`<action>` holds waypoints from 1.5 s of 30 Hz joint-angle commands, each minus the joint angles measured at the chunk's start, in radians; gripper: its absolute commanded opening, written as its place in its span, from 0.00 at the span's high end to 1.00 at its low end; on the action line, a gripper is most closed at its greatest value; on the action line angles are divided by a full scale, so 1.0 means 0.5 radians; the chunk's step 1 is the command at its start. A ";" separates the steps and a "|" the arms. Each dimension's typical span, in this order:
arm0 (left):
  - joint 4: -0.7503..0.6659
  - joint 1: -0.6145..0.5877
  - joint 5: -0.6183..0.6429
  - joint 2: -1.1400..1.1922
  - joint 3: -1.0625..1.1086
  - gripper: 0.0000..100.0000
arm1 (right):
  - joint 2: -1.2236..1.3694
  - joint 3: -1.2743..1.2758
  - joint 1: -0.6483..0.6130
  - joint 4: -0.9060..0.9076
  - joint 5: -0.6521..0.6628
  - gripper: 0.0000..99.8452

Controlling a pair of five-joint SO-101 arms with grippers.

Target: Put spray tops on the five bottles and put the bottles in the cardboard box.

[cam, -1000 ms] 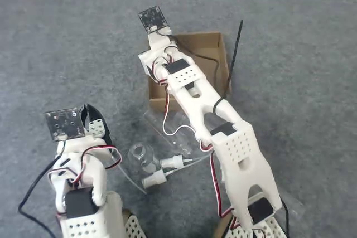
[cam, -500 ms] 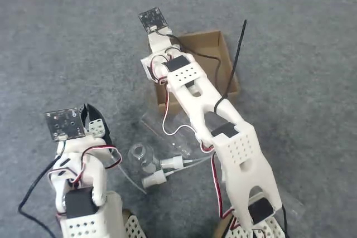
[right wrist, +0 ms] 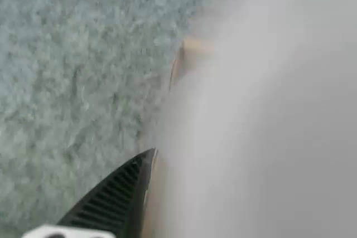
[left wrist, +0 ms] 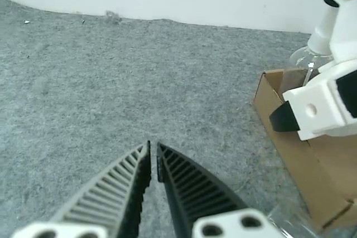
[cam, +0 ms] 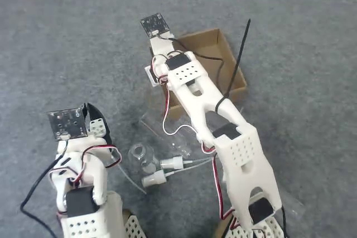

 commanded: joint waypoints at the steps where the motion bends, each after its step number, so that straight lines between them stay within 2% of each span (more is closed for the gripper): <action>1: -0.071 -0.009 -0.025 -0.031 -0.023 0.98 | -0.265 -0.046 0.008 0.167 -0.009 0.61; 8: -0.071 -0.009 -0.025 -0.031 -0.023 0.98 | -0.419 -0.046 0.017 0.450 -0.012 0.61; 37: -0.074 -0.012 -0.025 -0.031 -0.023 0.98 | -0.934 -0.037 0.017 1.023 0.003 0.61; 45: -0.074 -0.012 -0.025 -0.031 -0.023 0.98 | -1.100 -0.034 -0.011 1.195 0.114 0.61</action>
